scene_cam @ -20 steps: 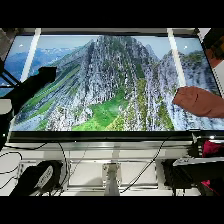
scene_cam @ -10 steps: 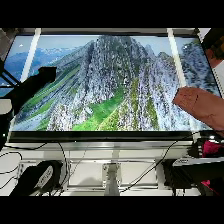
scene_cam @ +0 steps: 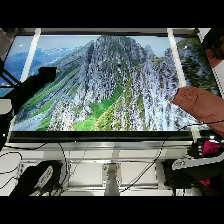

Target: Fold the clothes and pants, and hang the long-sleeved shirts on hangers.

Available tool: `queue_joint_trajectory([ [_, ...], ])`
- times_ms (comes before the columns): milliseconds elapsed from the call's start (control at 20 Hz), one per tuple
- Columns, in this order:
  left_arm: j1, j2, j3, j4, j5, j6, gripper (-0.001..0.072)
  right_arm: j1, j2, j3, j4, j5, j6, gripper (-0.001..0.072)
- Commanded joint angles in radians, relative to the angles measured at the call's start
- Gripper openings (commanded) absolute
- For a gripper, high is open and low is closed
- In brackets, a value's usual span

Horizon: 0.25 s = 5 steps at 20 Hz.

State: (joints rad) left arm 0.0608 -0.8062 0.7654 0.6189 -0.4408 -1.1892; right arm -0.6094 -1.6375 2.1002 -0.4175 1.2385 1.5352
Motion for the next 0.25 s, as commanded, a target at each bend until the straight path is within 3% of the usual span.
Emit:
queue_joint_trajectory([
  [0,0.001,0.0,0.0,0.0,0.0,0.0,0.0661,0.064,0.0,0.001,0.029,-0.004,-0.008,0.0015],
  [200,0.001,0.0,0.0,0.0,0.0,0.0,0.0661,0.12,0.0,0.001,0.027,-0.006,-0.008,0.0015],
])
